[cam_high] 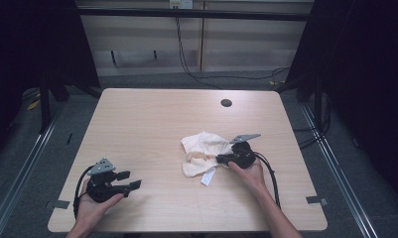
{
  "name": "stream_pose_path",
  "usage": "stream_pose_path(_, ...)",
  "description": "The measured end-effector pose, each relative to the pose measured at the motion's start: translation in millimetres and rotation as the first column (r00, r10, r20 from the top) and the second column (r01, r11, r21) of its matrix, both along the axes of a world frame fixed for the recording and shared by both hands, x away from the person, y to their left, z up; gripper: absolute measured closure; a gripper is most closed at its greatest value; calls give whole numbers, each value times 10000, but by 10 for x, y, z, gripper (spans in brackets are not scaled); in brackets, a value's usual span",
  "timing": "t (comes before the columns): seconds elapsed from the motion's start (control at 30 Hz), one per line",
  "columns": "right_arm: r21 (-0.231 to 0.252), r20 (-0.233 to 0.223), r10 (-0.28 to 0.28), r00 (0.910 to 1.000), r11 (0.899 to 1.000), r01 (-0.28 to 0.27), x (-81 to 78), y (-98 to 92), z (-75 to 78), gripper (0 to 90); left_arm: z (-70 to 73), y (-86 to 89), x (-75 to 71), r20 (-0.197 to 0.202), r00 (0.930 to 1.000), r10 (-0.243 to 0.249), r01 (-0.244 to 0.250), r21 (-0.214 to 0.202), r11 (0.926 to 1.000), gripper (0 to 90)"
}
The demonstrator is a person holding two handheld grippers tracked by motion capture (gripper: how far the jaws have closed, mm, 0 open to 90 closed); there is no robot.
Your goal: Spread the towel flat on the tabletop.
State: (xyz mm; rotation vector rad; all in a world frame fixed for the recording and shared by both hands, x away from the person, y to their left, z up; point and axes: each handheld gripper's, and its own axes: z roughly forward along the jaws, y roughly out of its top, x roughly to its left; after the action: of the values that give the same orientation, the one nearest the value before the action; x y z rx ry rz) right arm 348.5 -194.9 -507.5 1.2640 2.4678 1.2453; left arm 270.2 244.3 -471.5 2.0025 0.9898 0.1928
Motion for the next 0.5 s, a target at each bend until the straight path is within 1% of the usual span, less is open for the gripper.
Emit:
stream_pose_path(0.03,0,0,0,10000,10000,0,0,0,0,858,0,0,0,0,10000,0,0,0,10000,396)
stream_pose_path(0.07,-163,-39,11,10000,9999,-12,-45,21,16,854,-1,-2,-9,-8,10000,81,-81,-17,10000,404)
stream_pose_path(0.13,-176,-50,23,10000,9998,-24,-66,29,19,853,-1,-1,-13,-15,10000,60,-60,-41,10000,435)
stream_pose_path(0.2,-83,-179,-46,9998,10000,45,-142,57,23,845,-1,5,-12,-53,9999,134,-134,-56,9999,435)
stream_pose_path(0.33,-178,-249,42,9997,9998,-46,-206,111,39,820,-4,0,-6,-130,9999,67,-69,-147,9999,458)
stream_pose_path(0.37,-231,-219,178,9996,9996,-183,-224,135,44,811,-4,-5,-6,-125,9999,30,-32,-132,9999,458)
stream_pose_path(0.4,-296,-191,453,9988,9985,-458,-282,202,50,803,-4,-16,-10,-127,9999,-2,1,-106,9999,460)
stream_pose_path(0.47,-379,-195,708,9973,9967,-715,-334,259,62,787,1,-49,-22,-57,9996,285,-285,28,9996,446)
stream_pose_path(0.5,-410,-225,777,9967,9961,-786,-367,286,67,774,6,-61,-16,-69,9995,298,-298,-44,9995,436)
